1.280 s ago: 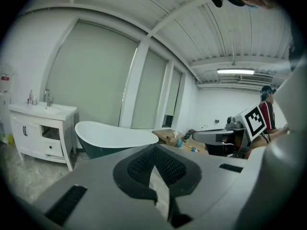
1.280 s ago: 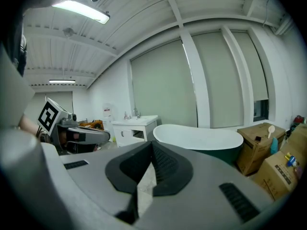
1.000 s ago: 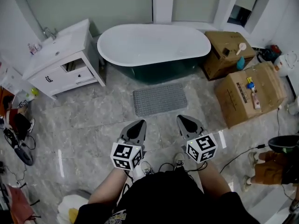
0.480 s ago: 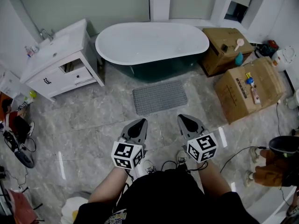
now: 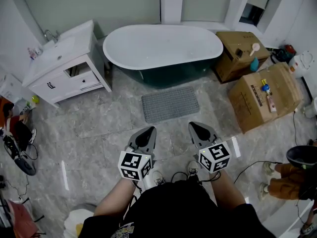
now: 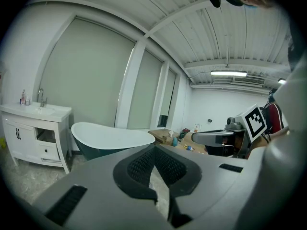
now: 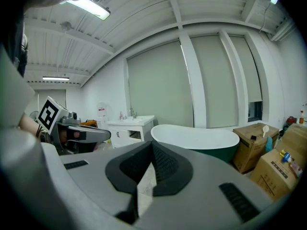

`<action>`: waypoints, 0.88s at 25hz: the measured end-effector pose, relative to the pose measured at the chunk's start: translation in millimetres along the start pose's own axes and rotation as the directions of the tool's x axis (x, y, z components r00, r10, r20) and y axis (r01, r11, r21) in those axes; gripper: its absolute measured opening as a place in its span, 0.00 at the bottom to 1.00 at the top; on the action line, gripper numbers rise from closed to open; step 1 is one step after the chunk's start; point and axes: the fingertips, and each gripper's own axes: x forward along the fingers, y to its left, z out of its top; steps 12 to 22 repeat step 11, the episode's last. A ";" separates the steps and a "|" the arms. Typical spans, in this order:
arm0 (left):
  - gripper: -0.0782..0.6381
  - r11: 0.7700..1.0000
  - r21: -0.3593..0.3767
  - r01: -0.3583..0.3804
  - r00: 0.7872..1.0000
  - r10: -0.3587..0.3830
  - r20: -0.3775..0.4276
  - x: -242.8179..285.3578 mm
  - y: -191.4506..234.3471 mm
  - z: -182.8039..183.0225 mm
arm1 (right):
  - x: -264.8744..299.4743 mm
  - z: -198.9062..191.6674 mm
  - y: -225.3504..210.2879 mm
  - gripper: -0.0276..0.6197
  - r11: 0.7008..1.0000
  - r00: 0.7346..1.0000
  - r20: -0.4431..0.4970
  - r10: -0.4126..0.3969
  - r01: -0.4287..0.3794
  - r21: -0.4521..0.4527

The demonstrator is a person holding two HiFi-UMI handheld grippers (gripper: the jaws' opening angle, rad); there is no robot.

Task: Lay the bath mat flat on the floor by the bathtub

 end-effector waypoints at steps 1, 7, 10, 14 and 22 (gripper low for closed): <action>0.13 1.000 0.000 0.000 1.000 0.000 0.000 0.0 -0.2 0.1 | -0.1 0.2 0.0 0.07 1.000 1.000 0.000 0.001 -0.001 -0.001; 0.13 1.000 0.006 0.002 1.000 -0.002 -0.004 0.4 0.9 -1.4 | 1.8 0.0 1.4 0.07 1.000 1.000 -0.003 0.003 -0.003 -0.005; 0.13 1.000 0.006 0.002 1.000 -0.002 -0.005 -0.3 1.2 -0.8 | 1.9 1.3 2.8 0.07 1.000 1.000 -0.007 0.005 -0.005 -0.008; 0.13 1.000 0.005 0.002 1.000 -0.002 -0.005 -0.6 1.2 -0.3 | 1.7 1.7 3.2 0.07 1.000 1.000 -0.008 0.006 -0.006 -0.009; 0.13 1.000 0.005 0.002 1.000 -0.002 -0.005 -0.6 1.2 -0.3 | 1.7 1.7 3.2 0.07 1.000 1.000 -0.008 0.006 -0.006 -0.009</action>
